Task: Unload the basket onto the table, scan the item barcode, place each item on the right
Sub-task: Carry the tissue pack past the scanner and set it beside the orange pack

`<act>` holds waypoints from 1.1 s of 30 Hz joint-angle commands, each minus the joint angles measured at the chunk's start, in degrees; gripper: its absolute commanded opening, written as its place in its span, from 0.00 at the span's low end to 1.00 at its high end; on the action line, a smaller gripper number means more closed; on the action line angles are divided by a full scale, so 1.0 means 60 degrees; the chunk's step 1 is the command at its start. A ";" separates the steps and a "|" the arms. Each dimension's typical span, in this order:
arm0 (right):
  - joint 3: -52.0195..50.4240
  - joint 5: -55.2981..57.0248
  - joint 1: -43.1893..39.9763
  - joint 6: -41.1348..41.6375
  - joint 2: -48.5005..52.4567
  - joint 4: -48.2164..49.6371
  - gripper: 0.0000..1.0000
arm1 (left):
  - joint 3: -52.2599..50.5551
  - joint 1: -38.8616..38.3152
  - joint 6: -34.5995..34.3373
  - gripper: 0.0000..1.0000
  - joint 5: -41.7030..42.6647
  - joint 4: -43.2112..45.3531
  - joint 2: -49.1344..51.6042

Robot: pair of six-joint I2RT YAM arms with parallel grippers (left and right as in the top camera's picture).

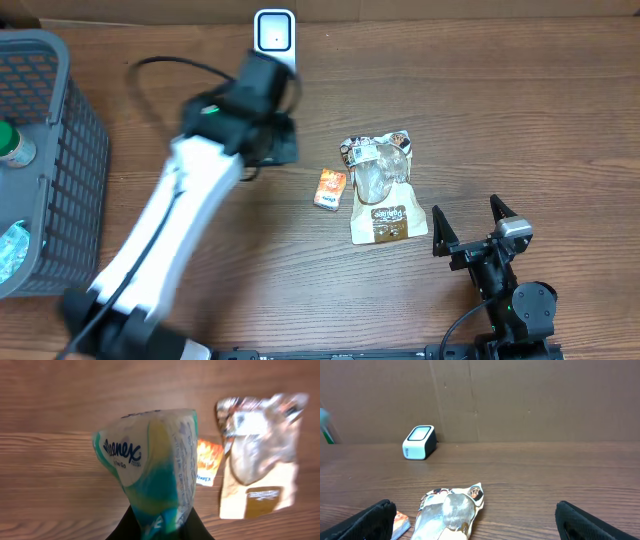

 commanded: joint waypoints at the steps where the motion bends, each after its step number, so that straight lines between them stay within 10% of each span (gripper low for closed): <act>1: -0.0098 -0.0025 -0.0011 -0.0040 -0.0102 0.0044 1.00 | -0.0084 -0.0368 -0.0277 0.04 -0.0419 0.0208 0.1100; 11: -0.0098 -0.0025 -0.0011 -0.0040 -0.0102 0.0047 1.00 | -0.0084 -0.0572 -0.0273 0.09 0.0087 0.0648 0.3042; 22: -0.0098 -0.0025 -0.0011 -0.0040 -0.0102 0.0044 1.00 | -0.0095 -0.0754 -0.0266 0.69 0.0364 0.0718 0.3544; 33: -0.0098 -0.0025 -0.0011 -0.0040 -0.0102 0.0044 1.00 | 0.0208 -0.0783 -0.0266 0.70 0.0317 0.0495 0.3472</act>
